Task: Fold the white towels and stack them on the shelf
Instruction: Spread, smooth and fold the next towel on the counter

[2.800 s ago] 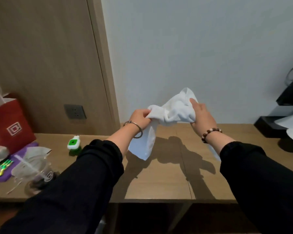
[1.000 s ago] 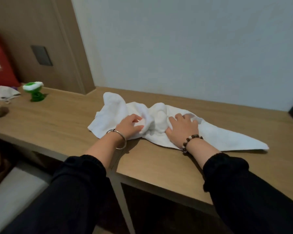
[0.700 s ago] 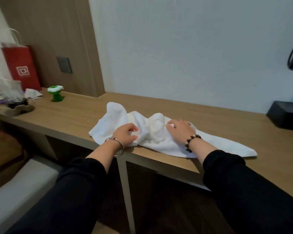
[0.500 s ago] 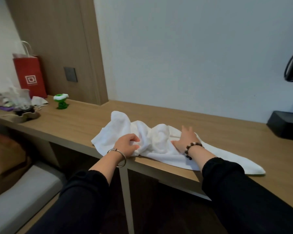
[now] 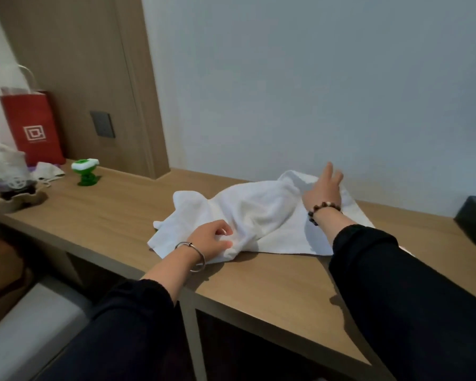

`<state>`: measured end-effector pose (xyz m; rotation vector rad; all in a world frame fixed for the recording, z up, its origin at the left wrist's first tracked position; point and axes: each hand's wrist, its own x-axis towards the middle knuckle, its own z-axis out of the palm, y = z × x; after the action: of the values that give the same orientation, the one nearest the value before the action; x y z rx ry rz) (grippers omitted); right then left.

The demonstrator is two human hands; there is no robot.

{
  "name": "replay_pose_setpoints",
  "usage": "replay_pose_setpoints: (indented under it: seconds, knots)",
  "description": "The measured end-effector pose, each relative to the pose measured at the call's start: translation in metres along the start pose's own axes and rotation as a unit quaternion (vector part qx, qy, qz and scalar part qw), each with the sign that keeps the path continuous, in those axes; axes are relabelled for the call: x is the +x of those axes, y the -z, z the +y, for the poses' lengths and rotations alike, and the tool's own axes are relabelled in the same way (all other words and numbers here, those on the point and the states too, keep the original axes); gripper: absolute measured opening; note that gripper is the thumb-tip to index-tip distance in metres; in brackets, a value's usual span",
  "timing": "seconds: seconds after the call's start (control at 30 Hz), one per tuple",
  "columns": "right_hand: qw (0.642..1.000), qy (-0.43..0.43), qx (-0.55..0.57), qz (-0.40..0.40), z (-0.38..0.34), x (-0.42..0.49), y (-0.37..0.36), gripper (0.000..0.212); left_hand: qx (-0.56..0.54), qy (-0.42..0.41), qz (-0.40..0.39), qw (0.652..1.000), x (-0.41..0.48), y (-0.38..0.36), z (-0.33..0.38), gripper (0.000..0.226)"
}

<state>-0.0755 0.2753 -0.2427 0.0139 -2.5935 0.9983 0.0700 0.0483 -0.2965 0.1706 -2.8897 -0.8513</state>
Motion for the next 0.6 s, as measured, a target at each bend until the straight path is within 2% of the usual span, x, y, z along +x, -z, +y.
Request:
replay_pose_setpoints:
  seconds: [0.07, 0.1, 0.17, 0.2, 0.23, 0.33, 0.4, 0.47, 0.53, 0.6]
  knots:
    - [0.996, 0.078, 0.01, -0.053, 0.003, -0.009, -0.014, 0.065, -0.007, 0.01, 0.016, 1.0, 0.001, -0.005, 0.0, 0.023]
    - [0.986, 0.116, 0.009, -0.119, 0.006, -0.019, -0.021, 0.059, -0.008, 0.013, 0.023, 1.0, 0.001, -0.007, -0.001, 0.023]
    - [0.939, 0.178, -0.071, -0.287, 0.017, -0.043, -0.036, 0.059, -0.008, 0.016, 0.034, 0.999, 0.001, -0.009, -0.001, 0.022]
    - [0.915, 0.202, -0.128, -0.325, 0.025, -0.055, -0.043, 0.063, -0.006, 0.019, 0.037, 0.999, 0.001, -0.009, 0.0, 0.02]
    - [0.91, 0.225, -0.16, -0.31, 0.034, -0.063, -0.048, 0.061, -0.004, 0.021, 0.042, 0.999, 0.001, -0.009, 0.001, 0.017]
    - [0.944, 0.228, -0.127, -0.203, 0.044, -0.071, -0.047, 0.034, -0.001, 0.013, 0.064, 0.998, -0.003, -0.01, 0.002, 0.011]
    - [0.946, 0.227, -0.165, -0.165, 0.043, -0.072, -0.042, 0.018, 0.018, -0.007, 0.086, 0.996, -0.006, -0.009, 0.001, 0.011]
    - [0.938, 0.22, -0.223, -0.147, 0.043, -0.075, -0.036, 0.012, 0.076, -0.008, 0.127, 0.989, -0.001, -0.002, 0.0, 0.009]
    - [0.938, 0.198, -0.25, -0.138, 0.046, -0.078, -0.031, 0.013, 0.08, 0.065, 0.248, 0.963, 0.008, 0.017, -0.002, 0.014]
    - [0.943, 0.178, -0.256, -0.118, 0.048, -0.078, -0.026, 0.016, 0.033, 0.12, 0.384, 0.915, 0.013, 0.039, -0.006, 0.019]
